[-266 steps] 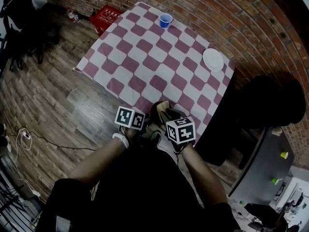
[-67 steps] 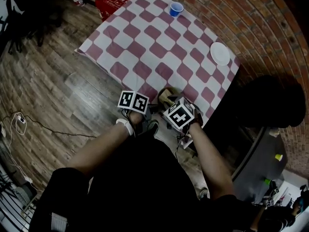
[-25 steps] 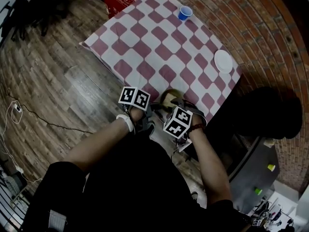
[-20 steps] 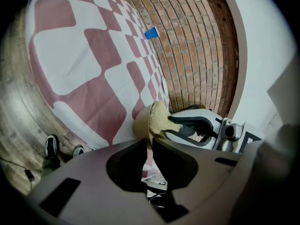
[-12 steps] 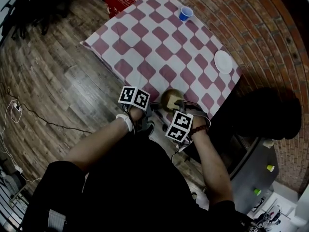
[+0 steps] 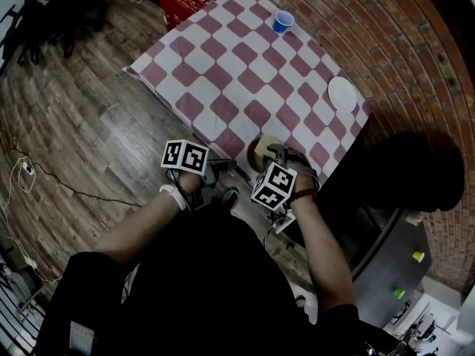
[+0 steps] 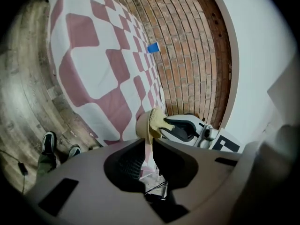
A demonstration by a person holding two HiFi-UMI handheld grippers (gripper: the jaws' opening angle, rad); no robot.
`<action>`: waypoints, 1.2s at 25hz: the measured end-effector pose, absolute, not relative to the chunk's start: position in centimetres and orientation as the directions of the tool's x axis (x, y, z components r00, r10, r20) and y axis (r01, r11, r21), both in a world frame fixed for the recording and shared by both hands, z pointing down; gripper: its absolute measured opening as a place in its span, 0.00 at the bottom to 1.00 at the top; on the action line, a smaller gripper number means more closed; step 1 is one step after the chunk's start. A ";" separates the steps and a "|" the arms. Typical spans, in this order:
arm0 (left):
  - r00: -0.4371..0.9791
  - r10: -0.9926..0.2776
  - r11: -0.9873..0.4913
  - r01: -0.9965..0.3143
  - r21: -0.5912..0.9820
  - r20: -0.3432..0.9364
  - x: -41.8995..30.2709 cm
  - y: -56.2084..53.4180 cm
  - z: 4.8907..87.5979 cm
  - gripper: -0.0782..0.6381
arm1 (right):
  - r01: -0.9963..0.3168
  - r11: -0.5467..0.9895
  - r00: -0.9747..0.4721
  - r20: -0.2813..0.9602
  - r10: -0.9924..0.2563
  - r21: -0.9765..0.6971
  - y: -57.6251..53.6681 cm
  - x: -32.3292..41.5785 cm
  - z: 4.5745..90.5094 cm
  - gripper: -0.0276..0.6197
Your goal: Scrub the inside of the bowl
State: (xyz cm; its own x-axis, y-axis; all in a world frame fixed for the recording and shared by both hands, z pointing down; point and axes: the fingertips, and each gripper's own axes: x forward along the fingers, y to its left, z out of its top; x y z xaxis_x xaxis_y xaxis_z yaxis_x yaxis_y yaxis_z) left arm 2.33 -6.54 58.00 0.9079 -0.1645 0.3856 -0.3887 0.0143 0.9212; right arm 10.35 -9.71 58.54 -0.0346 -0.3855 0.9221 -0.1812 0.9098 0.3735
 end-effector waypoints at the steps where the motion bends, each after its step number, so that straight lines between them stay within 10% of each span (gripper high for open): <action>1: 0.908 -0.171 0.025 -0.384 0.923 0.383 2.0 -6.3 58.0 0.18 | -0.172 0.910 -0.019 0.922 -0.386 0.378 -9.7 10.9 58.6 0.20; 10: 0.913 -0.170 0.025 -0.373 0.928 0.372 2.0 -5.2 57.7 0.18 | 0.066 0.948 0.022 0.949 -0.315 0.313 -6.1 10.6 60.0 0.20; 30: 0.919 -0.141 0.015 -0.370 0.929 0.368 3.4 -4.1 57.3 0.18 | 0.091 0.934 0.052 0.935 -0.351 0.345 -8.3 9.9 60.5 0.20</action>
State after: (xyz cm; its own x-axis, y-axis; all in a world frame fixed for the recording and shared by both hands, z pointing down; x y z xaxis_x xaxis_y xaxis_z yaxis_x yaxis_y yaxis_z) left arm 3.38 -4.10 57.32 0.9189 -0.1414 0.3682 -0.3699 0.0150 0.9290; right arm 9.94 -8.34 60.46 0.0518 -0.3509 0.9350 0.0905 0.9340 0.3455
